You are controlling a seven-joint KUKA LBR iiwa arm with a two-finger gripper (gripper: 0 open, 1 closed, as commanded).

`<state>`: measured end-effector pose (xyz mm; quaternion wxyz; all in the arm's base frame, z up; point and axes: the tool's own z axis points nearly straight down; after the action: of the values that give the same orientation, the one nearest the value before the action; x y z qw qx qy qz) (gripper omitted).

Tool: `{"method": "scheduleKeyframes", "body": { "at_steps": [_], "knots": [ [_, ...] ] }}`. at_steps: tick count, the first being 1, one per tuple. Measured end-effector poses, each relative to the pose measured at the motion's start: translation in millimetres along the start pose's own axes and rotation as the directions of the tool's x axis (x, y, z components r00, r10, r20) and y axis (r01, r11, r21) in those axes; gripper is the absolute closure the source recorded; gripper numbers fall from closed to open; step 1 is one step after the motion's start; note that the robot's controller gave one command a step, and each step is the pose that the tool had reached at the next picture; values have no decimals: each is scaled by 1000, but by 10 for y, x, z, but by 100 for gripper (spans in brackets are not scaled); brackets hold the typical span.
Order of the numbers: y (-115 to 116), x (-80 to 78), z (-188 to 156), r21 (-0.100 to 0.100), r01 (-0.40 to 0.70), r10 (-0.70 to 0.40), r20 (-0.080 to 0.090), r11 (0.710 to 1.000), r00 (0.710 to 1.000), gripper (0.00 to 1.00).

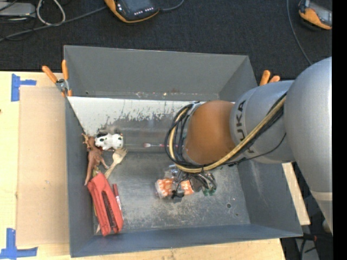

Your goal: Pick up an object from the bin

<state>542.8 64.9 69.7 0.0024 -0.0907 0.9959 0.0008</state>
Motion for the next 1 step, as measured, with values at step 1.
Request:
{"method": "scheduleKeyframes", "body": {
  "at_steps": [1],
  "knots": [
    [1, 1, -3, 0, 1, -1, 0, 1000, 1000, 100]
  ]
}}
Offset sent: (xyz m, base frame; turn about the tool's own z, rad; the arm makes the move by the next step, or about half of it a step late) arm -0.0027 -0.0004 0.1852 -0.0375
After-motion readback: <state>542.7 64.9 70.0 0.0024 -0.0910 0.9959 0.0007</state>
